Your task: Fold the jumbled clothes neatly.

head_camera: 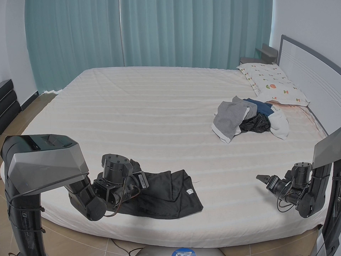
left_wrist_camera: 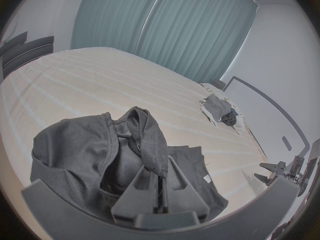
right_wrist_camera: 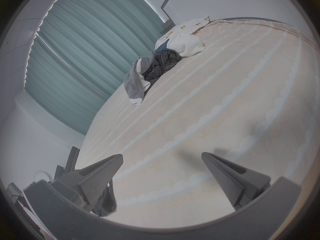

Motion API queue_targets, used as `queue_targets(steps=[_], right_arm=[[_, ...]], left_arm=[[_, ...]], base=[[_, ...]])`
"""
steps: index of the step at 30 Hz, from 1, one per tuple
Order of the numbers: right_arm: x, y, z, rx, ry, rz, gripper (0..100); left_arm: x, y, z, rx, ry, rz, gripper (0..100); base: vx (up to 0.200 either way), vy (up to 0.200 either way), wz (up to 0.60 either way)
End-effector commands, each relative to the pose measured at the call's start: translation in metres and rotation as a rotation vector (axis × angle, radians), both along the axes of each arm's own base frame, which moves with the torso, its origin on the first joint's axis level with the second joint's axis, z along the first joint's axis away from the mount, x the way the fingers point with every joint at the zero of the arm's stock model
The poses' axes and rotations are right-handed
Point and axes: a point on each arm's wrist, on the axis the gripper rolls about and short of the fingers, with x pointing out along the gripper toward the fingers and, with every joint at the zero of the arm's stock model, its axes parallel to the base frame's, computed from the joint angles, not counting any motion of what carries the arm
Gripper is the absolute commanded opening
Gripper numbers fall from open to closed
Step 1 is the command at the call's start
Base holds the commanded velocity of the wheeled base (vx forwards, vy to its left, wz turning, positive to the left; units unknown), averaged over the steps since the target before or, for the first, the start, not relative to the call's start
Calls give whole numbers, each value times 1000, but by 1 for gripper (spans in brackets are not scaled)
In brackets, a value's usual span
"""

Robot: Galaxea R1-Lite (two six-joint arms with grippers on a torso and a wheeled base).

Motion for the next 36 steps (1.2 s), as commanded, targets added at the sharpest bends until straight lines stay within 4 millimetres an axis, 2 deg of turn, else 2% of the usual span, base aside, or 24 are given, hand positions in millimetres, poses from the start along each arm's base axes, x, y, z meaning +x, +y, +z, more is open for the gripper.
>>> queue_targets(steps=[1,8,12,17,18,23,28,30,32,36], right_arm=[[0,0,-1,0,2,3,100],[0,2,-1,0,3,7,100],[-1,2,-1,-1,4,7,100],[-1,2,-1,0,5,9,100],[-1,2,-2,-1,7,7,100],[-1,2,-2,-1,10,9,100],[-2,2,-3,-2,14,11,100],[-2,3,-3,-1,13,13,100],[-2,4,-3,-1,16,16,100],[-2,5,-3,-2,16,21,100]], left_arm=[[3,-7,3,-10,-18,-11,0],[2,-26,7,-85,-19,-24,0],[9,-30,-8,-66,17,-18,0],[11,-31,-16,-53,26,-2,0],[11,-31,-16,-53,26,-2,100],[8,-29,-15,-86,42,19,100],[4,-23,7,-154,24,47,100],[-4,-12,21,-192,20,65,100],[-10,0,24,-197,36,92,100],[-16,28,15,-246,112,171,100]], base=[[0,-200,0],[0,-200,0],[0,0,0],[0,0,0],[0,0,0],[0,0,0],[0,0,0],[0,0,0],[0,0,0],[0,0,0]])
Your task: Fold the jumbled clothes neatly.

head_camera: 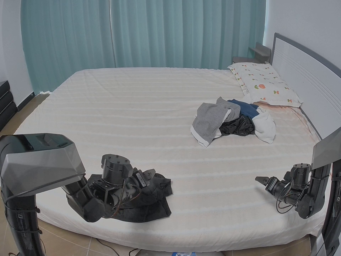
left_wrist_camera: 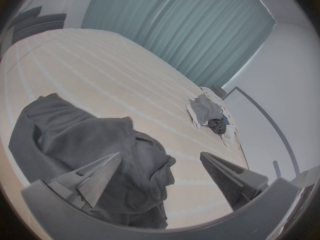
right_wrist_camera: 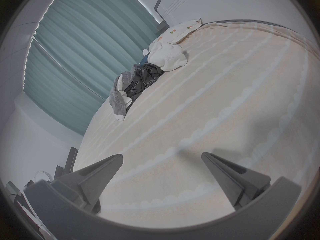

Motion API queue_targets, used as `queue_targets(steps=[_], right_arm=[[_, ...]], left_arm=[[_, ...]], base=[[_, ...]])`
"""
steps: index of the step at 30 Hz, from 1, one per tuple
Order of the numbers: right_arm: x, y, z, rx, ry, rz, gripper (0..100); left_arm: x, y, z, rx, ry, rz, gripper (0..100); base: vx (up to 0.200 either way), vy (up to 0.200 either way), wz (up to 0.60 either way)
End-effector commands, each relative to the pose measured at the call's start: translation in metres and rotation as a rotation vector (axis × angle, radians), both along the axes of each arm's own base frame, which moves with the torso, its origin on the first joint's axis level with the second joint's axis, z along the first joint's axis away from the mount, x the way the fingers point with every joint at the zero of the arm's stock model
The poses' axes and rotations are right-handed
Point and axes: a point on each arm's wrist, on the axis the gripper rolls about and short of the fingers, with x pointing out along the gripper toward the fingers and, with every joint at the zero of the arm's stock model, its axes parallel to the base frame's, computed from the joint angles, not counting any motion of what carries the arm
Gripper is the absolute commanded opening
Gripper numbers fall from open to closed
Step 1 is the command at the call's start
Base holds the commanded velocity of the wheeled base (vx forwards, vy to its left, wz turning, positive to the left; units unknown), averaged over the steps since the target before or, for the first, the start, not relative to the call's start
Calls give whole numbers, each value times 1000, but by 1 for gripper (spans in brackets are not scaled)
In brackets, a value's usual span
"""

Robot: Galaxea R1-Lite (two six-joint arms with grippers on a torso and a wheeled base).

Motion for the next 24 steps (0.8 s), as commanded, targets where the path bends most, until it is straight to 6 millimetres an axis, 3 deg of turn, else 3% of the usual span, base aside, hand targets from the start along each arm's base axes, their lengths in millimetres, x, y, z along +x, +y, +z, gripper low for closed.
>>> queue_targets(steps=[1,8,14,24], right_arm=[[-1,2,-1,0,3,7,100],[-2,5,-1,1,8,17,100],[-3,9,-2,1,16,33,100],[-4,9,-9,-3,25,36,100]], left_arm=[[-9,38,5,-89,63,91,100],[1,87,6,-234,92,181,100],[7,114,2,-260,103,226,100],[9,118,-2,-265,122,229,100]], base=[[0,0,0],[-171,0,0],[0,0,0],[0,0,0]])
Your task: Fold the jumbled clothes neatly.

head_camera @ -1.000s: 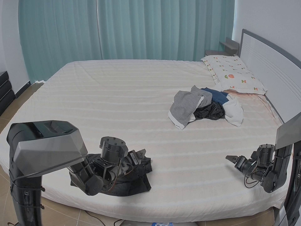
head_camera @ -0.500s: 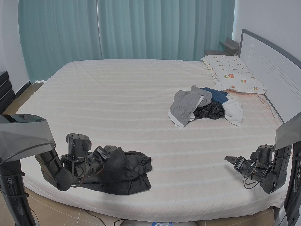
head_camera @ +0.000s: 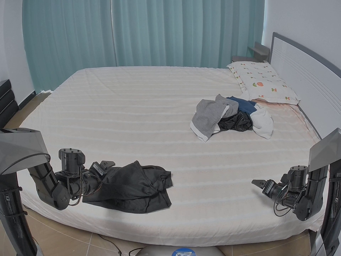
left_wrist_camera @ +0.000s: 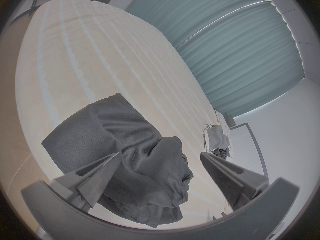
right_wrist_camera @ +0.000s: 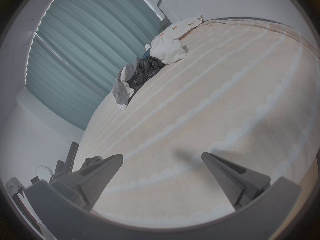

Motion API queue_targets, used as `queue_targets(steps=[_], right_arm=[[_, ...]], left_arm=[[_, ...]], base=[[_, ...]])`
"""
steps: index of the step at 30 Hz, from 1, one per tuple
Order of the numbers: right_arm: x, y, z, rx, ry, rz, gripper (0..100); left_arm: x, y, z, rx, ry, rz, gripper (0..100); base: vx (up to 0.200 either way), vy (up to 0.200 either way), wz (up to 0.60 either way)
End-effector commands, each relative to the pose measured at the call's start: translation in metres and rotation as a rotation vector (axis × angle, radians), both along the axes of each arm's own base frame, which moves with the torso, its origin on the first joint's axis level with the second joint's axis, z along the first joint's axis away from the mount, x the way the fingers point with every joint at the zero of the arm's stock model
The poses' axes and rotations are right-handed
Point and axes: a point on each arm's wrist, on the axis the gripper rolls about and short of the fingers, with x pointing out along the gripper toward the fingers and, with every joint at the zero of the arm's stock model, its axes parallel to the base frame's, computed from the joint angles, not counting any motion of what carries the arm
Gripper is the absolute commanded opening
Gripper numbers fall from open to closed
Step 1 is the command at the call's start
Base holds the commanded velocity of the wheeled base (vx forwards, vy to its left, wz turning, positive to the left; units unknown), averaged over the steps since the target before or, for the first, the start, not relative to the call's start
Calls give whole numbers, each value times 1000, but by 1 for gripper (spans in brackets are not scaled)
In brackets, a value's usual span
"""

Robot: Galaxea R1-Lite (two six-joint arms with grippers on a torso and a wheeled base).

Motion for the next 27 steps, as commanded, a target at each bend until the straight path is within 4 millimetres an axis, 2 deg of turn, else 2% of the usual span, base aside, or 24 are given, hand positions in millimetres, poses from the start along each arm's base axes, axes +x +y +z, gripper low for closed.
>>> queue_targets(steps=[1,8,27], right_arm=[[-1,0,-4,-2,11,2,100],[-2,3,-5,-1,15,12,100],[-1,16,-2,0,-3,52,100]], left_arm=[[1,2,-4,2,13,7,100],[3,26,-3,-57,14,15,100],[14,42,0,-93,-6,47,100]], base=[[0,0,0],[0,171,0],[0,200,0]])
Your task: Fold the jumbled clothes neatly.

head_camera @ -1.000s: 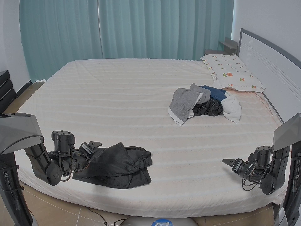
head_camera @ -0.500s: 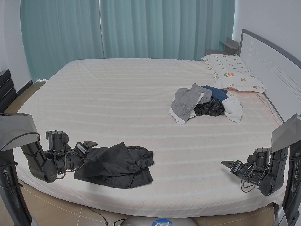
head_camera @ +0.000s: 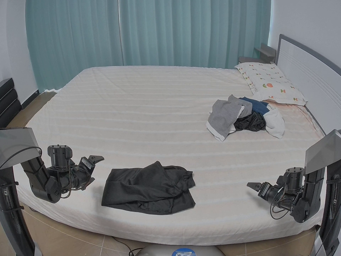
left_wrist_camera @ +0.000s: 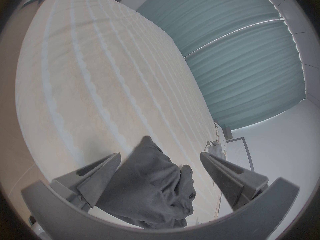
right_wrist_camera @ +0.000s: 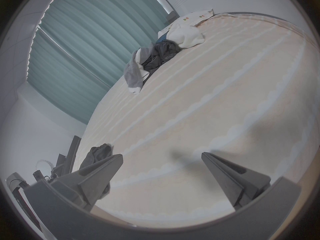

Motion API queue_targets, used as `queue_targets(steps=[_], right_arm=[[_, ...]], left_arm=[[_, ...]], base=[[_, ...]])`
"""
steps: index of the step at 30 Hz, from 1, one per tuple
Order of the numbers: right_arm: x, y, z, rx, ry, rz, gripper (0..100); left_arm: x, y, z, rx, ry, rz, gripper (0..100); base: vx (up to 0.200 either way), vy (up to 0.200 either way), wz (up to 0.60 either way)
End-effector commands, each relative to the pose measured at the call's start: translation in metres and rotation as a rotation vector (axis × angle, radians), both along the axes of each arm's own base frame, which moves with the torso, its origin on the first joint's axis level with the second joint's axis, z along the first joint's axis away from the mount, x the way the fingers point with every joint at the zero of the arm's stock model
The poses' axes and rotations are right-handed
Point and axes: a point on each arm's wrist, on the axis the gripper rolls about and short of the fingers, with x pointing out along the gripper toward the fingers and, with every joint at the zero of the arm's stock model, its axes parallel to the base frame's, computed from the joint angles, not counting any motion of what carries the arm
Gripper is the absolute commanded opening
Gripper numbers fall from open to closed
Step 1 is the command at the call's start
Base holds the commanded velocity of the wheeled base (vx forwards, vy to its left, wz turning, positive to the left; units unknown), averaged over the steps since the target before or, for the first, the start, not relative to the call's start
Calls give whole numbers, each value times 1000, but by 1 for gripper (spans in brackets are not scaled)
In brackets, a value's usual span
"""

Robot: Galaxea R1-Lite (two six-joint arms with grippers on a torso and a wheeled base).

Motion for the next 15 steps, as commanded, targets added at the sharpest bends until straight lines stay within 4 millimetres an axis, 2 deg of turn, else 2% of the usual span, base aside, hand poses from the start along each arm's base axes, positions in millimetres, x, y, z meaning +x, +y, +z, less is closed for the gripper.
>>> queue_targets(steps=[1,9,15], right_arm=[[2,5,2,2,-18,16,100],[2,11,5,3,-35,38,100],[0,22,17,16,-76,80,100]], left_arm=[[2,1,-1,-1,-2,3,100],[4,-1,-7,-1,15,-2,100],[5,-4,-7,-3,16,-11,100]], base=[[0,200,0],[0,200,0],[0,200,0]])
